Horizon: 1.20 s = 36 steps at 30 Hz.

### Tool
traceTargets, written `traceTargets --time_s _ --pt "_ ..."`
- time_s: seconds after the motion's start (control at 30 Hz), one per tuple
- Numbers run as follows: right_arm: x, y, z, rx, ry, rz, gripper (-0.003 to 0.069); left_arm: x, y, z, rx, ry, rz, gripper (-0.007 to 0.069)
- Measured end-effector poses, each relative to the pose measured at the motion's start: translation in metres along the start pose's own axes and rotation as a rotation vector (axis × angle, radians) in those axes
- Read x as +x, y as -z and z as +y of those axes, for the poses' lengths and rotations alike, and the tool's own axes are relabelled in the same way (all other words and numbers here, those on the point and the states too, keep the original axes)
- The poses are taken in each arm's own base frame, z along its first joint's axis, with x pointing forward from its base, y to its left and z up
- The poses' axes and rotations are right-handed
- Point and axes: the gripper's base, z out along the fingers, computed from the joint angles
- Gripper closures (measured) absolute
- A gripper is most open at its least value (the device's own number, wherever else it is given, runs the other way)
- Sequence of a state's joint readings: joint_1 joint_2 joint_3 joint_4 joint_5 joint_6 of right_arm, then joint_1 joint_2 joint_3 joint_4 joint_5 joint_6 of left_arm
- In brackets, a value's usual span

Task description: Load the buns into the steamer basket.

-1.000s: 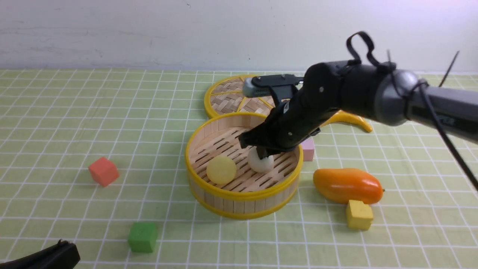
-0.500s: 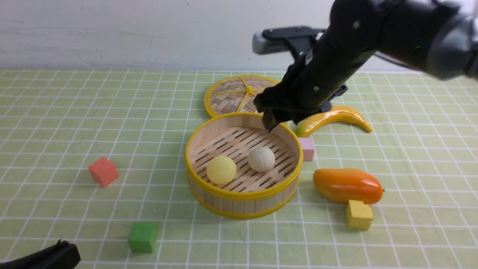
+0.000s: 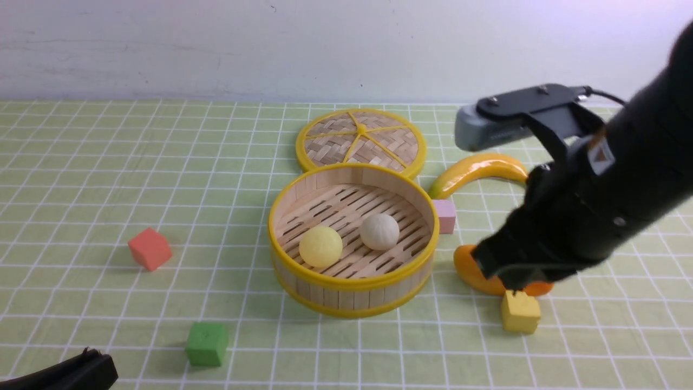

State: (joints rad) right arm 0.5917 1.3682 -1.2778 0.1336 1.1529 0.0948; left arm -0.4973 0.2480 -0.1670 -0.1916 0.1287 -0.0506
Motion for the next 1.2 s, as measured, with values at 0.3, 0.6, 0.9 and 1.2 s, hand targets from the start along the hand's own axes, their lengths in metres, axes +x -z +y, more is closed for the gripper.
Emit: traceTargets --time_s 0.3,0.6,0.9,1.2 --pt "0.02 0.018 0.009 -0.083 -0.022 0.051 0.0678 0.0 0.0 0.0 0.0 0.0 0.0 0.055" --pt "0.11 0.038 -0.049 0.138 -0.093 -0.496 0.0678 0.0 0.0 0.0 0.0 0.0 0.001 0.0543" --pt "0.245 -0.042 -0.087 0.428 -0.262 -0.967 0.0678 0.0 0.0 0.0 0.0 0.0 0.001 0.0533" --pt "0.266 -0.061 -0.09 0.504 -0.267 -0.901 0.0679 0.0 0.0 0.0 0.0 0.001 0.003 0.0525"
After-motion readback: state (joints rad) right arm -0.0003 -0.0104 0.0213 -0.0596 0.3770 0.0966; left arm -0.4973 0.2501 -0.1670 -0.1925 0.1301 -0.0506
